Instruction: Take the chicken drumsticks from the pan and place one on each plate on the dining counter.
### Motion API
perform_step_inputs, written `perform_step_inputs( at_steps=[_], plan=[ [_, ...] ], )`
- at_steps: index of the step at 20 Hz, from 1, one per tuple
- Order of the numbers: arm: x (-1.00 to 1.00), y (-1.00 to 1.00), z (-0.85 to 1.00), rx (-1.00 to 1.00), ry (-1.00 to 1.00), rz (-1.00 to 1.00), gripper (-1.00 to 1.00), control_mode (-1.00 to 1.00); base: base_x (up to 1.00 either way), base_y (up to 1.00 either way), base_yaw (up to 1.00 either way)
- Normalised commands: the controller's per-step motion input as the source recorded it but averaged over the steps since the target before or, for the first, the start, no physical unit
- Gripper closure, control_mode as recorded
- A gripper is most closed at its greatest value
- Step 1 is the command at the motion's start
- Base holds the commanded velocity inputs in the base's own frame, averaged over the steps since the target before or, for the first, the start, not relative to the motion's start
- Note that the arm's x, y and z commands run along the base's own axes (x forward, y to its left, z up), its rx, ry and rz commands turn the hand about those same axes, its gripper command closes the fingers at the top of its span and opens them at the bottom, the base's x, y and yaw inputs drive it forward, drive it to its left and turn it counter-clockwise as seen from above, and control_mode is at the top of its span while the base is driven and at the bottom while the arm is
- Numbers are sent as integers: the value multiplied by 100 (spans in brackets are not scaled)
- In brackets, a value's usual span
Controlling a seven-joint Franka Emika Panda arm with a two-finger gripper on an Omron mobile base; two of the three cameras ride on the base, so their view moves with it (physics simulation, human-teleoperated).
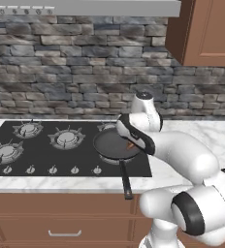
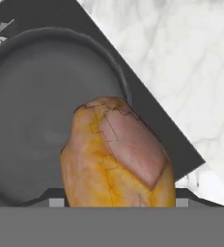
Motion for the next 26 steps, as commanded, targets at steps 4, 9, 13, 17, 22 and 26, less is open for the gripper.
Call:
perform_step_inputs(
  at_steps=[4,9,13,17,22,26],
  plan=[
    [-32,-2,0,1,-9,3,100,100,-48,-7,3],
    [0,0,0,0,0,0,100,100,-92,-29,-6],
    [0,0,0,0,0,0,100,100,-25,-7,-88],
    [0,0,0,0,0,0,100,100,0,1,-100],
    [0,0,0,0,0,0,100,100,0,0,-100],
    [0,0,0,0,0,0,100,100,0,1,-100]
  ],
)
